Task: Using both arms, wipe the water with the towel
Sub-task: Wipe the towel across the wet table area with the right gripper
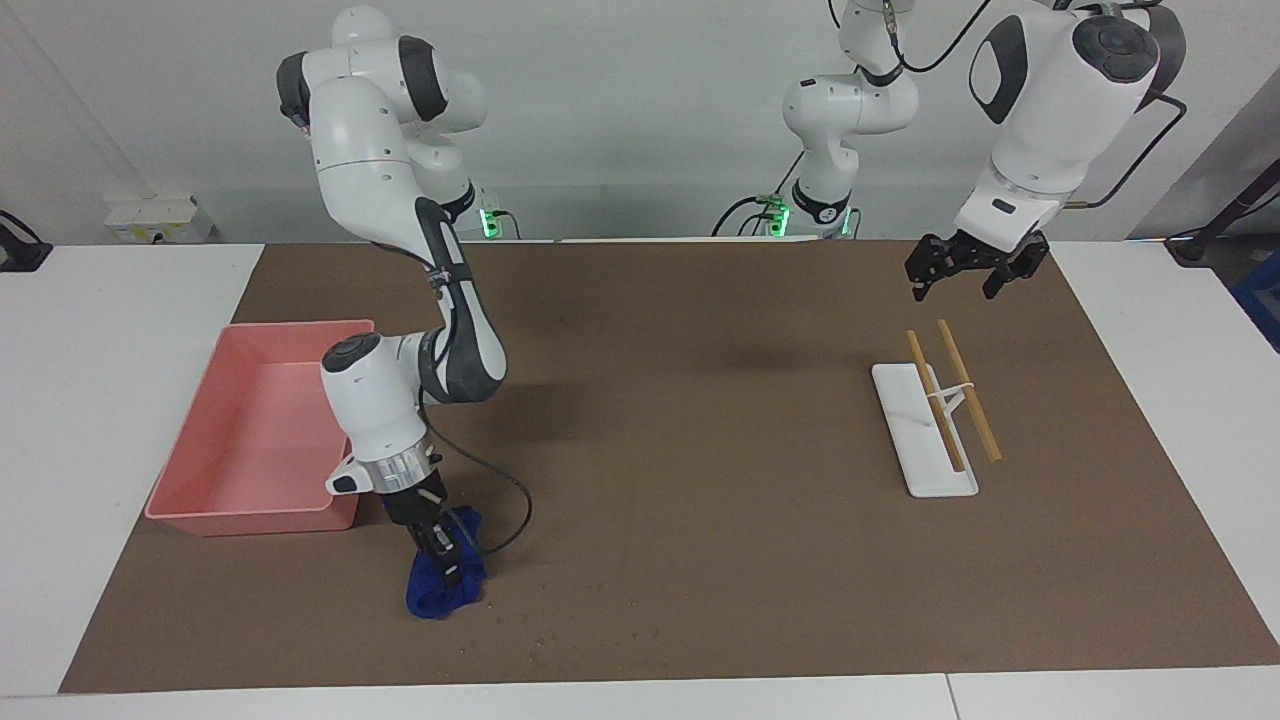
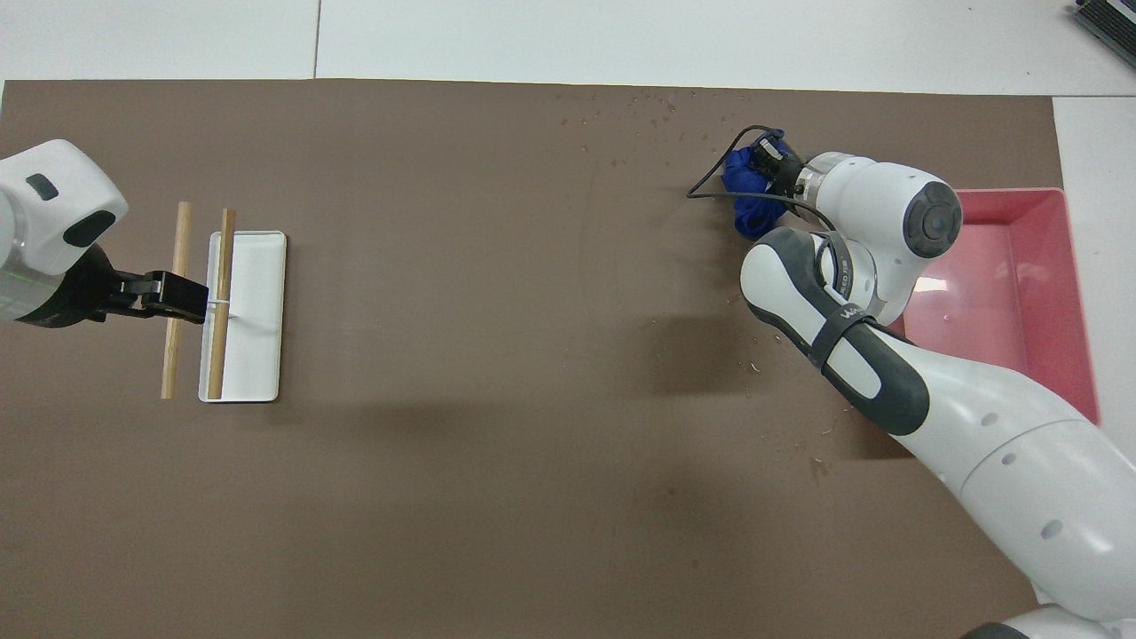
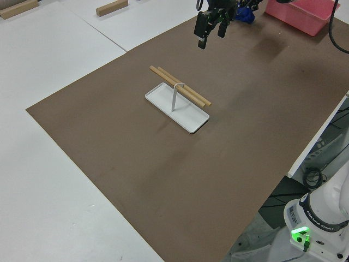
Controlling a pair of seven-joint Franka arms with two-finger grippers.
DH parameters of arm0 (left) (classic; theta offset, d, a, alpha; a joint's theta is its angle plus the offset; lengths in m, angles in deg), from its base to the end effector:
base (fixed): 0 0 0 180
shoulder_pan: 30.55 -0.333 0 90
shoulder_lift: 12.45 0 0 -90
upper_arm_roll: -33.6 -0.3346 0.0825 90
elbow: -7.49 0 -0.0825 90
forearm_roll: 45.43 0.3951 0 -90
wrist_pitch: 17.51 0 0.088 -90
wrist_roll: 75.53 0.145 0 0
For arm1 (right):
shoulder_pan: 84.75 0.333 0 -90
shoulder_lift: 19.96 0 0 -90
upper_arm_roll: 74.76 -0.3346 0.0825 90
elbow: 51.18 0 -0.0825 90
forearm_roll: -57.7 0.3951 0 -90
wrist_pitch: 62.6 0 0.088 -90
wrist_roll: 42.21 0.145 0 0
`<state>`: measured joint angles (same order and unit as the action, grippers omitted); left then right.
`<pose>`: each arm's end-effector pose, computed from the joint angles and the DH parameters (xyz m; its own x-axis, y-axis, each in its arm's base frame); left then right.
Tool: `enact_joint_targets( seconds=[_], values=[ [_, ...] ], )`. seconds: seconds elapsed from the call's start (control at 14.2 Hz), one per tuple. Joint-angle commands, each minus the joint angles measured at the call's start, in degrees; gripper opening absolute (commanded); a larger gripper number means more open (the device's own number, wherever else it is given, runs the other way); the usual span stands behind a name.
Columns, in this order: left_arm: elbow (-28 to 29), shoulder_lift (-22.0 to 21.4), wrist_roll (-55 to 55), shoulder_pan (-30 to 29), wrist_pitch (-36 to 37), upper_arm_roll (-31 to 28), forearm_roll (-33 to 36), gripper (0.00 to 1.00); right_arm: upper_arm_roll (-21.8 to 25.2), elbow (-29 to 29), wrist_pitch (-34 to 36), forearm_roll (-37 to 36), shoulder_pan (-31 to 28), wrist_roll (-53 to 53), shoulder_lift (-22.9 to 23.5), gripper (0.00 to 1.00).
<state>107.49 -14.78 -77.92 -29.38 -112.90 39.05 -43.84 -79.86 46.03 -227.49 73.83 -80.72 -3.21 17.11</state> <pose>0.5503 -0.0609 0.5513 0.9964 -0.0761 -0.0387 -0.0774 -0.9965 -0.0330 0.7501 0.0979 0.2530 0.6368 -0.7429 0.2065 -0.5902 -0.6419 -0.4895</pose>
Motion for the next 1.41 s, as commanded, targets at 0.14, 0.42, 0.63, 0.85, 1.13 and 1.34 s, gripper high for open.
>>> enact_joint_targets(
  seconds=[0.14, 0.42, 0.63, 0.85, 1.13, 1.34],
  values=[
    [-0.1, -0.3, 1.1, -0.1, -0.1, -0.5, -1.7, 1.00, -0.4, 16.3, 0.9, -0.6, 3.4, 1.4, -7.6, 0.00],
    [0.1, -0.3, 0.8, 0.3, -0.3, -0.5, -1.7, 1.00, -0.4, 28.8, 2.8, -0.5, 4.3, 2.0, -14.8, 0.00],
    [0.1, -0.3, 0.7, 0.3, -0.3, -0.5, -1.7, 1.00, -0.4, 35.1, 13.1, -0.5, 2.6, 1.9, -21.6, 0.00],
    [0.1, -0.3, 0.5, 0.4, -0.4, -0.5, -1.7, 1.00, -0.4, 39.0, 23.2, -0.5, 1.1, 1.6, -26.2, 0.00],
    [-0.1, -0.3, 0.5, 0.3, -0.1, -0.5, -1.7, 1.00, -0.3, 40.3, 37.2, -0.5, -1.6, 0.4, -31.3, 0.00],
    [-0.1, -0.3, 0.4, 0.5, -0.3, -0.5, -1.7, 1.00, -0.1, 37.8, 41.0, -0.6, -1.9, 0.0, -36.4, 0.00]
  ],
)
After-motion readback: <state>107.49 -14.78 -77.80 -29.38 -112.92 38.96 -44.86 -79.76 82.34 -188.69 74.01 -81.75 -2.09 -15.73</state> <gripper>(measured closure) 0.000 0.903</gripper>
